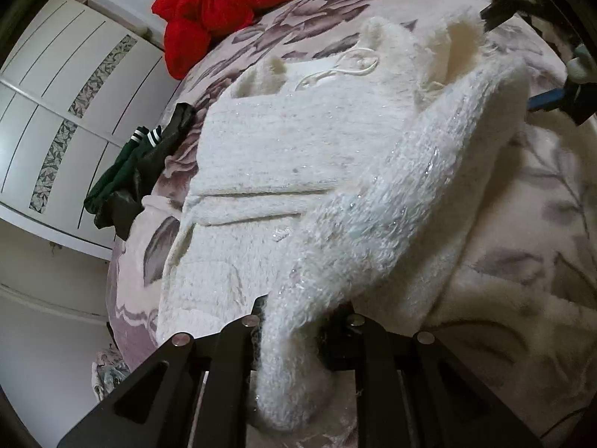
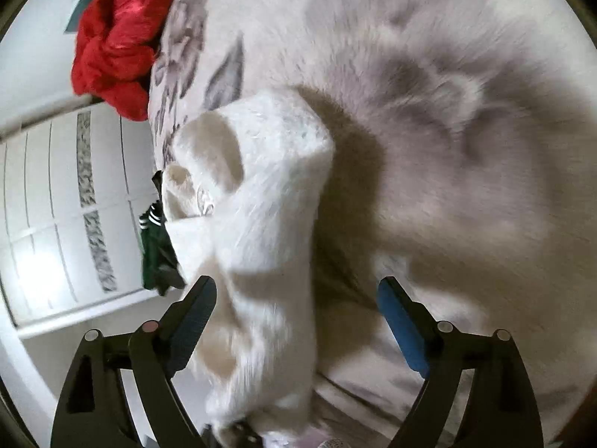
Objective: Fold large clothes
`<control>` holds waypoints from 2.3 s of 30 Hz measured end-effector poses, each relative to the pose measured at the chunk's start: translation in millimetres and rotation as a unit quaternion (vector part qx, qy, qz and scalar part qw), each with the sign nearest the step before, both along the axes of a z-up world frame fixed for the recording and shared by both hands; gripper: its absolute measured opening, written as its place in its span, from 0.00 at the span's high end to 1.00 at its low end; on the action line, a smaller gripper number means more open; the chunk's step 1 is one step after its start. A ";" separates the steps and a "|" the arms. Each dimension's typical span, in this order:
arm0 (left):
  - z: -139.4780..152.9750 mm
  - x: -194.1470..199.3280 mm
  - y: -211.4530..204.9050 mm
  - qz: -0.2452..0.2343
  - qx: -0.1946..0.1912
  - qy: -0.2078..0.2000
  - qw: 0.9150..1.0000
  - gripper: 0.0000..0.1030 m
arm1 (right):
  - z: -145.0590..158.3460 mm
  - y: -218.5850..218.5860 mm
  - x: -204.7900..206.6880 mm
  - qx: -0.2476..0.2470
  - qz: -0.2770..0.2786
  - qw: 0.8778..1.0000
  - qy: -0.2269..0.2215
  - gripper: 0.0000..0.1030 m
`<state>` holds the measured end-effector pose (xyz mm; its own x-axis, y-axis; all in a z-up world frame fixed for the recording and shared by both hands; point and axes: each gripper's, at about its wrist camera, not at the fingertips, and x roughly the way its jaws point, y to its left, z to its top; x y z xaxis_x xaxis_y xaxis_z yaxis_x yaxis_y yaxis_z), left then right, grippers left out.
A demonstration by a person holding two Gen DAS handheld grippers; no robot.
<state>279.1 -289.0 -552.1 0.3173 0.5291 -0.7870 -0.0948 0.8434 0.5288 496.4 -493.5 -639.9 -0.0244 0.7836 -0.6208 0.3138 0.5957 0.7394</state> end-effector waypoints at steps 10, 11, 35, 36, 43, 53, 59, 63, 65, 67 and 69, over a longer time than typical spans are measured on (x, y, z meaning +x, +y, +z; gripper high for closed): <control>-2.1 5.9 11.7 0.004 -0.034 -0.002 0.999 0.89 | -44.0 50.8 11.2 0.021 -0.020 0.998 0.055 0.27; -1.8 6.7 14.6 0.003 -0.039 -0.003 0.999 0.89 | -39.8 57.2 12.1 0.020 -0.015 0.999 0.044 0.47; 4.2 -35.0 314.8 0.167 -0.338 -0.026 0.926 0.83 | 98.7 436.9 36.2 -0.241 0.168 0.954 -0.053 0.81; -11.1 -38.1 332.7 0.174 -0.369 -0.018 0.913 0.82 | 93.1 449.6 35.8 -0.254 0.173 0.950 -0.048 0.72; -51.0 -78.9 407.9 0.196 -0.563 0.007 0.803 0.60 | 93.5 482.1 17.4 -0.140 0.172 0.974 -0.039 0.40; -53.2 -54.9 417.9 0.166 -0.602 0.014 0.781 0.46 | 110.6 350.0 -118.9 -0.226 0.146 0.962 -0.049 0.33; -53.6 -61.2 401.5 0.163 -0.569 -0.001 0.806 0.86 | 11.2 301.5 -222.0 -0.187 0.103 0.972 0.093 0.48; -50.0 -81.7 394.1 0.165 -0.566 0.009 0.808 0.86 | 20.9 297.4 -236.4 -0.204 0.066 0.975 0.063 0.84; -65.1 -84.9 390.0 0.169 -0.568 0.028 0.805 0.86 | 21.6 282.1 -242.2 -0.210 0.050 0.974 0.069 0.84; -65.6 -79.2 389.4 0.179 -0.578 0.048 0.795 0.85 | 12.0 278.4 -242.3 -0.212 0.065 0.972 0.080 0.83; -48.4 -73.0 391.6 0.174 -0.584 0.054 0.791 0.80 | 17.0 281.8 -233.9 -0.212 0.104 0.968 0.084 0.80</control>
